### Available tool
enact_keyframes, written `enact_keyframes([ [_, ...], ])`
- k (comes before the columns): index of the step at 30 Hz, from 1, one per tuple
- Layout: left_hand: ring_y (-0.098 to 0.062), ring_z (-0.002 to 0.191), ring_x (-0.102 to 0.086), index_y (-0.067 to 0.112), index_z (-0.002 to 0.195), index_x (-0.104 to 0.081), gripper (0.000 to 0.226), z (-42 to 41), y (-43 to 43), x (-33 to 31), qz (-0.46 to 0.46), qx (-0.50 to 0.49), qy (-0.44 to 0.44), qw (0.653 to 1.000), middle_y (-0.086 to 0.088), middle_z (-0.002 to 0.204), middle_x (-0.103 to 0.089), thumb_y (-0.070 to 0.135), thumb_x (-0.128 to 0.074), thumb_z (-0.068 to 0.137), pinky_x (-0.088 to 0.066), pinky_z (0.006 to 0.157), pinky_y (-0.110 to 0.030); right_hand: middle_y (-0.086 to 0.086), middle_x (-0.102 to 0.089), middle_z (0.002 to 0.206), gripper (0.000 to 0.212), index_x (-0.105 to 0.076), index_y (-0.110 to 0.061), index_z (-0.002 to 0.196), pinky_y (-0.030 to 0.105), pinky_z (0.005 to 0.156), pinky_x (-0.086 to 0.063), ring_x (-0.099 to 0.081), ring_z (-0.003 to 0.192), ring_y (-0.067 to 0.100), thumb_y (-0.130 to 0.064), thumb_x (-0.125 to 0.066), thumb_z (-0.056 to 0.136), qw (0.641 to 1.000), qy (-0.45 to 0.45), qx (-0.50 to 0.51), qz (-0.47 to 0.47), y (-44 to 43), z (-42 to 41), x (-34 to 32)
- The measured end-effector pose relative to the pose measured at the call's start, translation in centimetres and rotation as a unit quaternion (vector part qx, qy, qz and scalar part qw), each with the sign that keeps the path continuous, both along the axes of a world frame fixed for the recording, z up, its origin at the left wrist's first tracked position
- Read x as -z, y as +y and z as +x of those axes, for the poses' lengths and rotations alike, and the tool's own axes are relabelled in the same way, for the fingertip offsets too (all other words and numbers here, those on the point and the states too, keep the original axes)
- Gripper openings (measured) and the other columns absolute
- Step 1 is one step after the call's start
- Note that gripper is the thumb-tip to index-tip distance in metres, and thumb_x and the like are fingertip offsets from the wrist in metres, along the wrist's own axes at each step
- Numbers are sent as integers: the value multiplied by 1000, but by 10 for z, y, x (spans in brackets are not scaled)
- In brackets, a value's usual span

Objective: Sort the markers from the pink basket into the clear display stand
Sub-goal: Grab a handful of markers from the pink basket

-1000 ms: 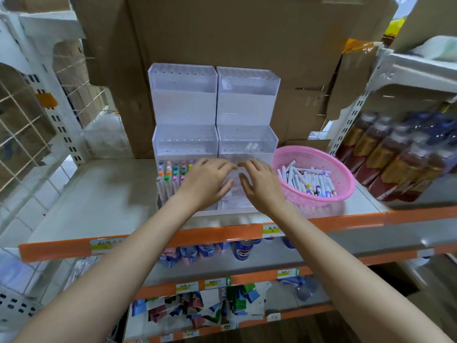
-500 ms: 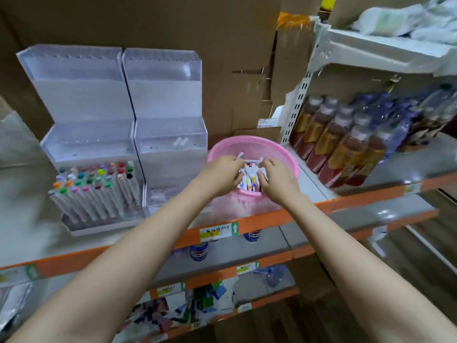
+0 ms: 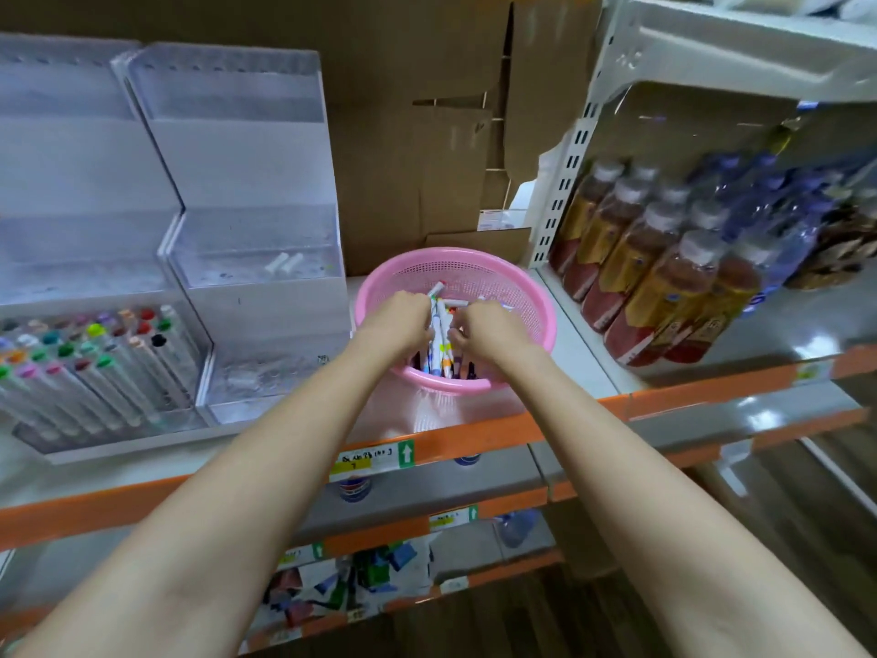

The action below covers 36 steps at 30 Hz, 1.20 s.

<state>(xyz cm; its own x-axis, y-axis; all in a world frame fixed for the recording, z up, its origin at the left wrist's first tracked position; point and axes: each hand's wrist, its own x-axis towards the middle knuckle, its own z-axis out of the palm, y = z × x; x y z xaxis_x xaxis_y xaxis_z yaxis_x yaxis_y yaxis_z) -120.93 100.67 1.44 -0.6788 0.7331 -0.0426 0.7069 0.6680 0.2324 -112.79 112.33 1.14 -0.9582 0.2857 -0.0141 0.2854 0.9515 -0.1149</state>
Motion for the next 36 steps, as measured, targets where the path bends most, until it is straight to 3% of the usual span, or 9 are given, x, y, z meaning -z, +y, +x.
enact_keyframes([
  [8, -26, 85, -61, 6, 89, -68, 10, 1, 2, -2, 42, -32, -80, 995, -12, 92, -68, 15, -65, 84, -42, 67, -31, 2, -59, 79, 30, -59, -16, 75, 31, 67, -38, -55, 78, 23, -44, -63, 85, 992, 10, 79, -102, 6, -11, 1],
  [11, -23, 87, -56, 8, 103, -65, 29, 0, 1, -6, 44, -45, -112, 992, -9, 97, -64, 19, -72, 78, -40, 70, -29, 0, -57, 73, 33, -50, -18, 66, 28, 55, -33, -53, 73, 22, -43, -69, 75, 987, 4, 96, -131, 5, -11, -1],
  [17, -22, 82, -54, 6, 104, -62, 37, 2, 2, -9, 58, -65, -139, 986, -10, 96, -64, 22, -77, 74, -42, 68, -32, 3, -64, 81, 19, -65, -15, 80, 29, 61, -39, -58, 77, 22, -33, -68, 79, 984, 24, 89, -150, 9, -12, 4],
  [20, -24, 72, -60, 0, 100, -65, 30, 2, 2, -8, 99, -88, -172, 976, -16, 87, -69, 12, -75, 74, -51, 68, -38, 3, -63, 69, 7, -70, -15, 75, 24, 55, -35, -58, 69, 19, -20, -68, 79, 966, 58, 107, -227, 12, -13, 7],
  [22, -25, 80, -62, 1, 106, -63, 33, -1, 1, -8, 133, -107, -175, 970, -12, 92, -66, 9, -73, 75, -52, 74, -38, 2, -64, 66, 5, -73, -12, 79, 23, 52, -37, -57, 62, 15, -16, -70, 79, 938, 105, 126, -305, 15, -13, 6],
  [25, -24, 85, -64, 3, 120, -56, 46, -6, 0, -11, 227, -139, -245, 932, -12, 99, -65, 4, -71, 77, -56, 78, -36, 1, -67, 68, 4, -72, -13, 81, 23, 52, -45, -61, 62, 14, -16, -75, 80, 897, 162, 125, -391, 17, -9, 0],
  [28, -17, 66, -65, 3, 123, -54, 45, -1, -6, -20, 335, -151, -344, 864, -11, 78, -64, -5, -65, 81, -58, 61, -27, 5, -71, 76, 7, -71, -13, 83, 35, 63, -57, -68, 72, 20, -12, -77, 79, 876, 200, 83, -431, 15, -4, -9],
  [32, -16, 72, -66, 13, 124, -55, 47, 10, -14, -29, 388, -104, -302, 864, -9, 79, -64, -3, -65, 80, -60, 63, -32, 5, -70, 88, 19, -69, -13, 96, 37, 69, -60, -67, 82, 18, -5, -74, 79, 861, 225, 41, -455, 4, 6, -20],
  [36, -15, 78, -65, 23, 131, -48, 62, 21, -27, -42, 412, -41, -194, 889, 1, 93, -60, 1, -67, 77, -60, 61, -34, -5, -67, 102, 49, -58, -20, 123, 40, 70, -60, -65, 86, 15, -2, -69, 78, 859, 270, -21, -435, -12, 18, -33],
])
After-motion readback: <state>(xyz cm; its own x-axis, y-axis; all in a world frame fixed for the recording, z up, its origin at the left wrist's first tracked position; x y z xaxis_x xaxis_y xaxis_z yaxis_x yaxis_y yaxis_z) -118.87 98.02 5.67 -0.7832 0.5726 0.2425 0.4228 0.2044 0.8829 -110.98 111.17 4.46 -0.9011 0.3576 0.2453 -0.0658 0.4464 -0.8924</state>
